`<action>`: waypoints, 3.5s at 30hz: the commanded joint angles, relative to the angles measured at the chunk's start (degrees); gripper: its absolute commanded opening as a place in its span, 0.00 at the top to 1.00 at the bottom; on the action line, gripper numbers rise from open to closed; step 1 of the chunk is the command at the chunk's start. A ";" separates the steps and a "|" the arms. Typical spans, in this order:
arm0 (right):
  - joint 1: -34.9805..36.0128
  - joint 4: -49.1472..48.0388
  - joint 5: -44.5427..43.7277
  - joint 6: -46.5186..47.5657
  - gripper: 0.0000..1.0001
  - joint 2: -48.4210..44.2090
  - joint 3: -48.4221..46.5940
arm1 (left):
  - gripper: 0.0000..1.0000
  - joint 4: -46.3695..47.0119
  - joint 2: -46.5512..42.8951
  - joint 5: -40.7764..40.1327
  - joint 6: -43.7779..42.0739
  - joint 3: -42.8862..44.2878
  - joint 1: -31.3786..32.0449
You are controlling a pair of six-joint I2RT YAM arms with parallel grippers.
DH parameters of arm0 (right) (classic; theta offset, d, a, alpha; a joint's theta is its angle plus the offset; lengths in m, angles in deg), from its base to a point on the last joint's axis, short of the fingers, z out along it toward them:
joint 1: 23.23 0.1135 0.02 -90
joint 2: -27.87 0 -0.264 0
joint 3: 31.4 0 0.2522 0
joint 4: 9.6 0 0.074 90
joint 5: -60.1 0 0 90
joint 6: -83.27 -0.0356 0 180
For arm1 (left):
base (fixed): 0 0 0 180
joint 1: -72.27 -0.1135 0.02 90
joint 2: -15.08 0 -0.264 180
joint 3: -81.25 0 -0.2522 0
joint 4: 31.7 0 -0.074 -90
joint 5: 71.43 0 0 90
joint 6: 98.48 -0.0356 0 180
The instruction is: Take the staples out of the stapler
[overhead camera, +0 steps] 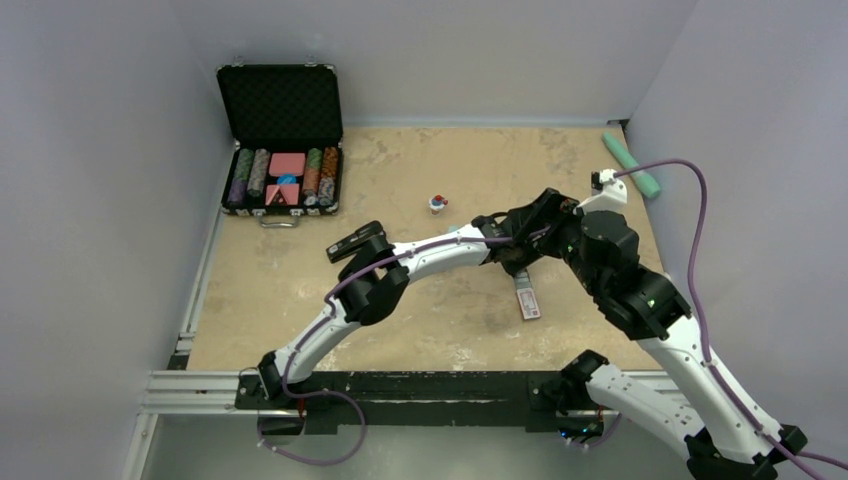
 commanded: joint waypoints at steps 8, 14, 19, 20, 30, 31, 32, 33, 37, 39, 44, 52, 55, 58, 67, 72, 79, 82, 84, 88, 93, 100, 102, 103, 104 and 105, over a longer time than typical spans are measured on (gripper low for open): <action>-0.17 -3.04 1.64 -0.13 0.05 -1.01 0.14 | 0.92 2.10 0.46 0.67 -1.59 -2.35 0.66; -0.20 -2.80 1.62 -0.13 0.06 -1.08 0.16 | 0.90 0.26 -1.20 1.64 -1.72 -2.59 0.66; -0.16 -2.65 1.62 -0.13 0.05 -1.15 0.13 | 0.89 -2.34 -1.02 3.14 -0.94 -3.41 0.66; -0.21 -2.71 1.61 -0.20 0.05 -1.06 0.18 | 0.88 -2.69 -1.10 3.71 -0.56 -3.67 0.66; -0.17 -2.51 1.55 0.04 0.05 -0.96 -0.34 | 0.70 -6.97 -3.18 8.48 0.87 -4.17 0.68; -0.20 -2.45 1.53 0.04 0.05 -0.97 -0.39 | 0.69 -7.50 -3.23 8.92 0.60 -4.12 0.71; -0.18 -2.32 1.47 0.04 0.05 -0.97 -0.47 | 0.68 -7.75 -3.23 9.16 0.51 -4.06 0.66; -0.19 -2.30 1.43 0.09 0.05 -0.97 -0.55 | 0.68 -7.96 -3.22 9.45 0.40 -4.03 0.66; -0.22 -2.28 1.54 0.04 0.06 -0.81 -0.72 | 0.68 -8.62 -3.12 9.91 0.36 -3.43 0.62; -0.22 -2.30 1.65 0.09 0.05 -0.71 -0.66 | 0.68 -8.77 -3.41 9.78 0.50 -3.27 0.57; -0.21 -2.31 1.47 0.25 0.06 -0.20 -1.32 | 0.69 -8.61 -6.35 11.23 1.50 -3.21 -0.07; -0.22 -1.86 -0.70 1.39 0.05 1.88 -5.02 | 0.66 -8.32 -12.50 13.49 4.90 -6.09 -2.53; -0.22 -1.71 -1.09 1.62 0.05 2.64 -6.22 | 0.65 -7.61 -15.20 15.57 5.62 -8.36 -3.47; -0.22 -1.72 -1.50 1.62 0.06 2.87 -6.93 | 0.66 -5.61 -17.51 14.09 5.80 -11.24 -4.05; -0.34 2.49 -9.09 -2.52 0.20 5.33 -5.14 | 0.72 -0.43 -11.78 14.31 6.88 -12.54 -4.41; -1.73 1.32 -6.40 -1.89 0.22 6.98 -3.51 | 0.74 4.26 -14.95 13.11 11.51 -16.73 -5.97; -2.33 -1.08 -3.47 0.03 0.21 8.22 -5.01 | 0.57 7.16 -30.36 3.21 15.36 -29.02 -9.08; -2.41 -0.98 -3.59 -0.80 0.21 10.05 -4.41 | 0.55 5.05 -35.61 -3.51 16.12 -33.16 -9.75; -2.49 -1.27 -3.46 -1.89 0.21 11.40 -3.08 | 0.54 4.88 -38.24 -6.20 16.83 -35.93 -10.44; -5.55 -2.22 -2.30 -3.73 0.25 14.51 0.62 | 0.57 6.42 -37.89 -4.17 19.12 -39.02 -12.27; -16.13 -8.01 9.07 -0.53 0.30 17.44 8.66 | 0.60 7.75 -37.21 -5.87 20.18 -40.75 -12.34; -16.65 -10.12 10.90 0.55 0.31 15.89 11.44 | 0.62 2.37 -39.87 -28.73 25.19 -43.12 -13.34; -16.65 -10.27 11.59 0.78 0.31 15.79 11.38 | 0.63 1.08 -38.84 -30.06 26.83 -43.28 -15.13; -16.63 -10.44 12.01 0.99 0.31 15.78 11.26 | 0.64 0.91 -38.56 -30.52 27.52 -43.54 -16.06; -16.65 -10.47 12.38 1.15 0.31 15.76 11.18 | 0.64 0.54 -38.18 -31.10 28.32 -43.72 -17.03; -16.64 -10.44 12.72 1.34 0.31 15.74 11.08 | 0.64 -0.15 -37.94 -31.13 29.28 -43.67 -18.19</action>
